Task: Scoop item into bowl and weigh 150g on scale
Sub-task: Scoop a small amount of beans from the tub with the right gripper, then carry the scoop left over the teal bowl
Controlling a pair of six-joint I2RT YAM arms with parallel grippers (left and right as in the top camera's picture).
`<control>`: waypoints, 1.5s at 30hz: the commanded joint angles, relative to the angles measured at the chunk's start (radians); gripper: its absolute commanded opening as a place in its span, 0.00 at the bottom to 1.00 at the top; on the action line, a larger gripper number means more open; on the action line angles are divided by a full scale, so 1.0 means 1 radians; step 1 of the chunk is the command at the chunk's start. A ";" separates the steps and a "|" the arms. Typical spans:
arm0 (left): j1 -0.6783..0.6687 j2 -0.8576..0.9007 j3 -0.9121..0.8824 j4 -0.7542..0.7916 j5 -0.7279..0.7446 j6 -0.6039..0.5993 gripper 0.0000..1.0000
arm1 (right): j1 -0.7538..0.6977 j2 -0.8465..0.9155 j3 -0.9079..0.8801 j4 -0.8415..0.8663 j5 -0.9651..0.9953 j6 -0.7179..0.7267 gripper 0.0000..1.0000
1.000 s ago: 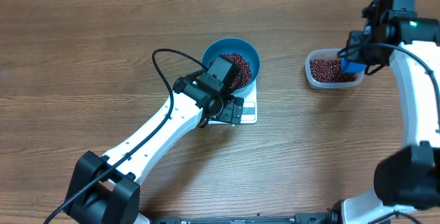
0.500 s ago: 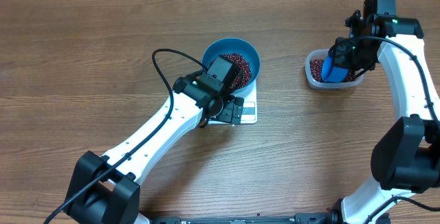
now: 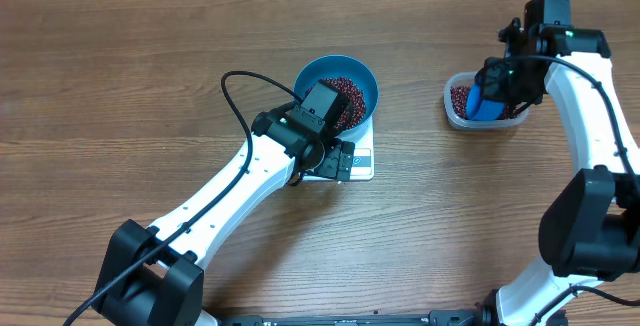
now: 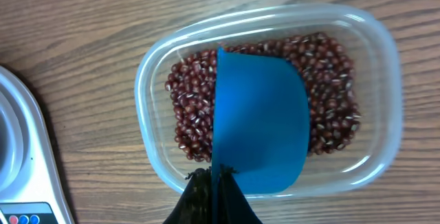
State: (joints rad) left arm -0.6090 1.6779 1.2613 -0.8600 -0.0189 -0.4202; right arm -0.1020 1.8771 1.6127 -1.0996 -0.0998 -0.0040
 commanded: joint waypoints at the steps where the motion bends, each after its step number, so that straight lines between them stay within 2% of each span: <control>1: -0.006 0.006 0.010 0.004 0.001 -0.014 1.00 | 0.022 0.000 -0.050 0.039 -0.007 0.000 0.04; 8: -0.006 0.006 0.010 0.004 0.001 -0.014 1.00 | 0.040 0.001 -0.053 0.051 -0.013 -0.001 0.04; 12: -0.006 0.006 0.010 0.004 0.001 -0.014 1.00 | 0.027 0.001 -0.026 0.044 -0.097 -0.001 0.04; 17: -0.006 0.006 0.010 0.004 0.001 -0.014 1.00 | -0.001 0.001 -0.009 0.036 -0.179 -0.001 0.04; 27: -0.006 0.006 0.010 0.004 0.001 -0.014 1.00 | -0.114 0.001 0.003 -0.003 -0.179 -0.002 0.04; 33: -0.006 0.006 0.010 0.004 0.001 -0.014 1.00 | -0.135 -0.003 0.084 -0.056 -0.196 -0.005 0.04; 41: -0.007 0.006 0.010 0.004 0.001 -0.014 0.99 | -0.135 -0.003 0.210 -0.162 -0.350 -0.005 0.04; 45: -0.007 0.006 0.010 0.004 0.001 -0.014 1.00 | -0.135 -0.003 0.234 -0.184 -0.511 -0.006 0.04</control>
State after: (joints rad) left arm -0.6090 1.6779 1.2613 -0.8600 -0.0189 -0.4202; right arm -0.2359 1.8771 1.8107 -1.2816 -0.4545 -0.0040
